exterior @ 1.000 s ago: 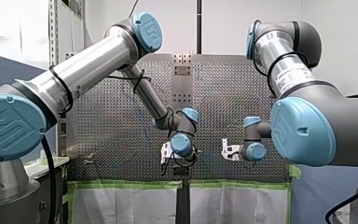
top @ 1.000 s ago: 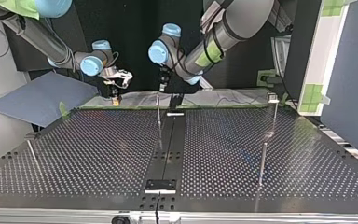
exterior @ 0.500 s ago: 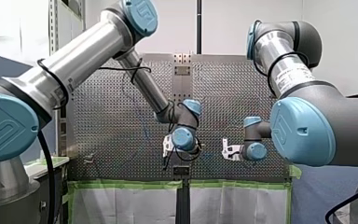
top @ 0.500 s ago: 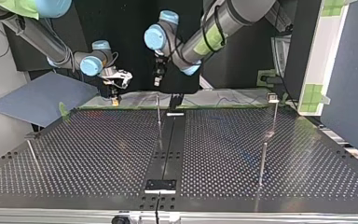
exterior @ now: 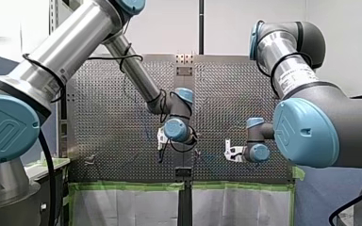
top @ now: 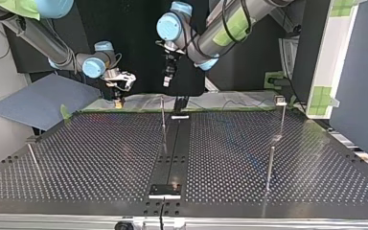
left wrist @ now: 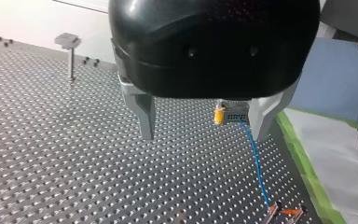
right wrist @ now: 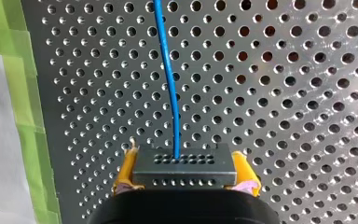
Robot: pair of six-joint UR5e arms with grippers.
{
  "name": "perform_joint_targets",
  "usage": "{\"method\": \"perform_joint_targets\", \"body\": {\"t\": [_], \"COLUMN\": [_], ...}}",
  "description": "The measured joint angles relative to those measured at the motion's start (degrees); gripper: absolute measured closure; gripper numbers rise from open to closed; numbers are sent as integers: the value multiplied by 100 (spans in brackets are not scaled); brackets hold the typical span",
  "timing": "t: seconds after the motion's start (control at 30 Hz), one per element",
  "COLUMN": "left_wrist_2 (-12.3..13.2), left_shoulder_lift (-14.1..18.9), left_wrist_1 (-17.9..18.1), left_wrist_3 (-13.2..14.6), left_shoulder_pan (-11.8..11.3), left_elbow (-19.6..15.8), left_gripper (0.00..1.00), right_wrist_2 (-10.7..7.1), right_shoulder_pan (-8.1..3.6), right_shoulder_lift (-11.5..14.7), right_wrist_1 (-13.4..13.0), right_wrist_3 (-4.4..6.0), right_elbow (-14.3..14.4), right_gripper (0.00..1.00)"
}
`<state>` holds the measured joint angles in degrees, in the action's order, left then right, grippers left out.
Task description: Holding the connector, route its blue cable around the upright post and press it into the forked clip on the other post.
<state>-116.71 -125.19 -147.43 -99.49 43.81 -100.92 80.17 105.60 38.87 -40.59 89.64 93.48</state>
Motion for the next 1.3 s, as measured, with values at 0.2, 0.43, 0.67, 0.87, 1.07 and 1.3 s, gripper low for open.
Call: {"method": "perform_joint_targets", "body": {"t": [0.2,0.43,0.67,0.87,1.07,1.3], "left_wrist_2": [111,494,559,659,811,1038], "left_shoulder_lift": [372,837,1252,1588,1958,2363], "left_wrist_1": [119,260,317,471,795,1028], "left_wrist_3": [-324,-685,-760,-735,-725,-524], "left_shoulder_pan": [-115,-229,-269,-311,-384,-413], "left_elbow": [-372,-837,-1252,-1587,-1957,-2363], "left_gripper": [0,0,0,0,0,0], "right_wrist_2": [-31,-68,-70,-70,-70,-111], "right_shoulder_pan": [0,0,0,0,0,9], "right_shoulder_lift": [-3,-5,-5,-8,-11,-11], "right_wrist_1": [-31,-37,-35,-37,-33,-9], "right_wrist_3": [55,63,64,69,72,71], "right_elbow": [0,0,0,0,0,0], "right_gripper": [100,100,100,100,100,100]}}
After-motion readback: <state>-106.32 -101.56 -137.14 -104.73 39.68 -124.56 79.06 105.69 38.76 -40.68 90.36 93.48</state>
